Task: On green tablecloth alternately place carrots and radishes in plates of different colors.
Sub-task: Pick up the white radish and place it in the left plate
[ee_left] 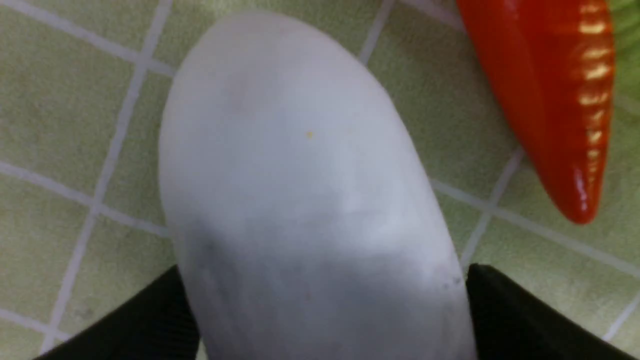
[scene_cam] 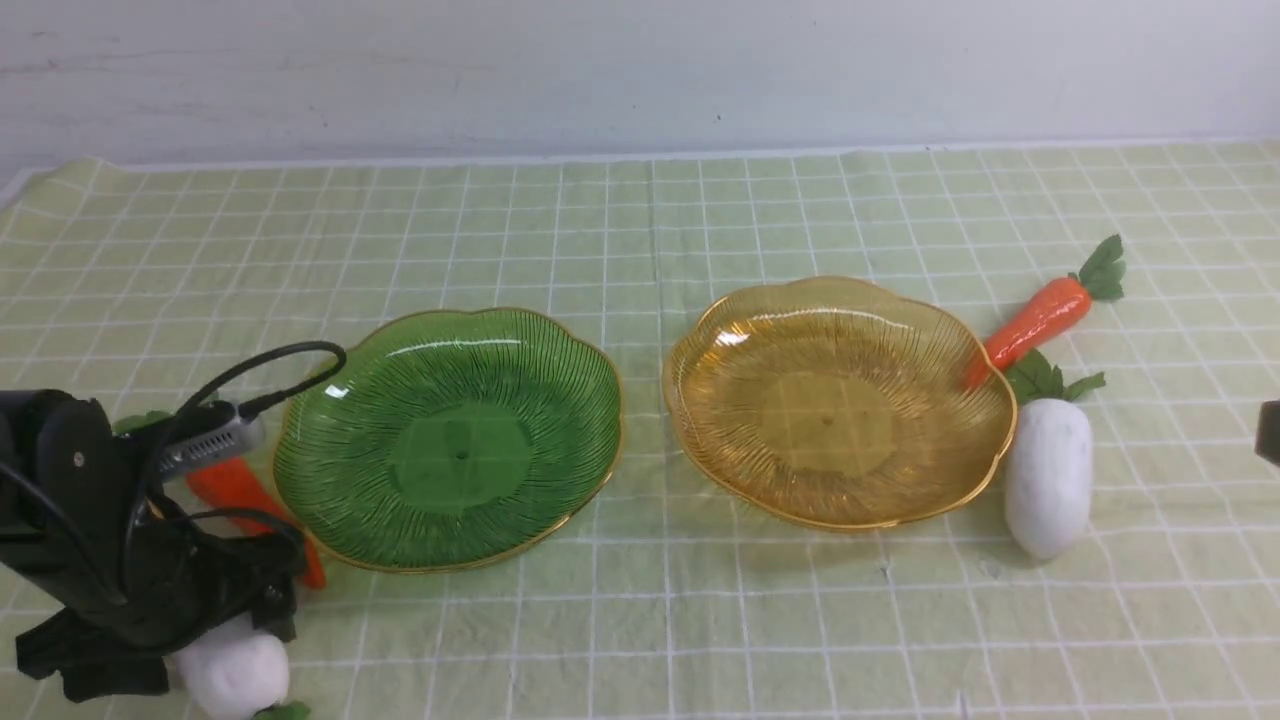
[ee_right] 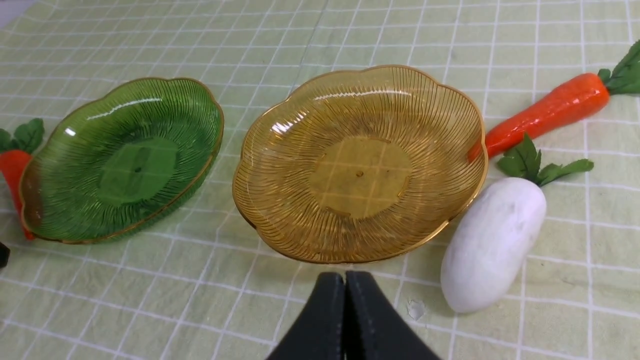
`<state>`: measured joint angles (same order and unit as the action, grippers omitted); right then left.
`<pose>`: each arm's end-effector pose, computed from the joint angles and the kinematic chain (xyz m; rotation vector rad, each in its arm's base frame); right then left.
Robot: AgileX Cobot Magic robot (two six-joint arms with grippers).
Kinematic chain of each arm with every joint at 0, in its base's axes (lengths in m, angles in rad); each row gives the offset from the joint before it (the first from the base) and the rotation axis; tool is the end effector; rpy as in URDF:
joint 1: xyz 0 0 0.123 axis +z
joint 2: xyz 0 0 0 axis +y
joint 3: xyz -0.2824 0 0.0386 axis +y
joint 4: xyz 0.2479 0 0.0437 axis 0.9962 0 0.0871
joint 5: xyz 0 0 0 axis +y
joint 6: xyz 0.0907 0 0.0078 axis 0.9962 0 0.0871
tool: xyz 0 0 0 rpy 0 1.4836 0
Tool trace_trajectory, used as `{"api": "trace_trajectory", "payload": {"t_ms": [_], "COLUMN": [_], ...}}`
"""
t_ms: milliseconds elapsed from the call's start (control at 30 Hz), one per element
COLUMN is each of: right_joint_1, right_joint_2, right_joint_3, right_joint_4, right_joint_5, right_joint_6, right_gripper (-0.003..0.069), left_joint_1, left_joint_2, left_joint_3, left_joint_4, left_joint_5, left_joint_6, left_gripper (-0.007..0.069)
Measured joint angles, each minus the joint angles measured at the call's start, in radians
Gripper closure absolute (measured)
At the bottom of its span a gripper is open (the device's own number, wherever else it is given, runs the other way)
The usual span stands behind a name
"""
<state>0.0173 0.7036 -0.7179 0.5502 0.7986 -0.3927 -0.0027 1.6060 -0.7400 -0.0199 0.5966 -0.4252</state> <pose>0.1250 0.0363 0.3334 -0.2227 2.1580 0.4356 0.2600 -0.0017 0.1540 -0.6412 2.8818 -0.0799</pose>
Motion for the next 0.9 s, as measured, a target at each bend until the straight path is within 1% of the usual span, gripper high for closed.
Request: {"api": "trace_trajectory", "payload": {"t_ms": [33,67,133,200,267,300,333,400,433,467,500,533,567,600,633,733,767,833,867,900], "right_joint_1": [0.000,0.000,0.000,0.000,0.000,0.000,0.000,0.000,0.000,-0.001,-0.001,-0.001,-0.001,-0.001,-0.001,-0.001,-0.001,-0.001,-0.001,-0.001], "right_joint_2": [0.000,0.001,0.015,0.031,0.069,0.105,0.111,0.204,0.257,0.305,0.354,0.394,0.444,0.454,0.531,0.651,0.697,0.761,0.774,0.806], "right_joint_3": [0.000,0.000,-0.002,-0.013,-0.046,-0.073,-0.078,-0.136,-0.162,-0.177,-0.199,-0.211,-0.226,-0.230,-0.253,-0.290,-0.304,-0.323,-0.325,-0.333], "right_joint_4": [0.000,0.000,-0.009,-0.039,-0.116,-0.179,-0.191,-0.313,-0.368,-0.397,-0.427,-0.441,-0.451,-0.453,-0.457,-0.429,-0.404,-0.371,-0.368,-0.350], "right_joint_5": [0.000,0.000,0.002,0.011,0.037,0.054,0.056,0.080,0.086,0.091,0.097,0.099,0.099,0.097,0.088,0.046,0.026,-0.005,-0.012,-0.027], "right_joint_6": [0.000,0.000,0.041,0.089,0.168,0.211,0.225,0.296,0.342,0.372,0.413,0.436,0.456,0.459,0.474,0.475,0.459,0.430,0.428,0.420], "right_gripper": [0.0673,0.0673,0.0673,0.0673,0.0673,0.0673,0.0673,0.0673,0.0673,0.0673,0.0673,0.0673,0.0673,0.0673,0.0673,0.0659,0.0640,0.0585,0.0578,0.0538], "left_joint_1": [0.000,0.000,0.000,-0.001,-0.001,-0.001,-0.001,-0.001,-0.001,-0.001,-0.001,-0.003,-0.010,-0.010,-0.026,-0.076,-0.093,-0.118,-0.120,-0.125], "left_joint_2": [0.008,0.008,0.010,0.002,-0.026,-0.045,-0.050,-0.105,-0.131,-0.145,-0.160,-0.162,-0.160,-0.160,-0.147,-0.101,-0.079,-0.033,-0.022,0.001], "left_joint_3": [0.000,0.000,-0.005,-0.021,-0.052,-0.074,-0.085,-0.154,-0.204,-0.233,-0.276,-0.303,-0.336,-0.342,-0.386,-0.444,-0.458,-0.477,-0.479,-0.486], "left_joint_4": [0.000,0.000,0.004,0.012,0.026,0.034,0.035,0.031,0.005,-0.025,-0.101,-0.139,-0.204,-0.216,-0.308,-0.427,-0.445,-0.462,-0.462,-0.464], "left_joint_5": [0.006,0.006,0.037,0.107,0.192,0.250,0.260,0.345,0.358,0.356,0.340,0.328,0.304,0.298,0.261,0.218,0.203,0.180,0.176,0.166], "left_joint_6": [0.000,0.000,0.002,0.014,0.036,0.061,0.066,0.142,0.183,0.212,0.276,0.311,0.379,0.393,0.517,0.728,0.789,0.829,0.832,0.837], "left_gripper": [0.0039,0.0048,0.0174,0.0169,0.0167,0.0167,0.0167,0.0167,0.0167,0.0167,0.0167,0.0167,0.0167,0.0167,0.0167,0.0167,0.0167,0.0167,0.0167,0.0167]}}
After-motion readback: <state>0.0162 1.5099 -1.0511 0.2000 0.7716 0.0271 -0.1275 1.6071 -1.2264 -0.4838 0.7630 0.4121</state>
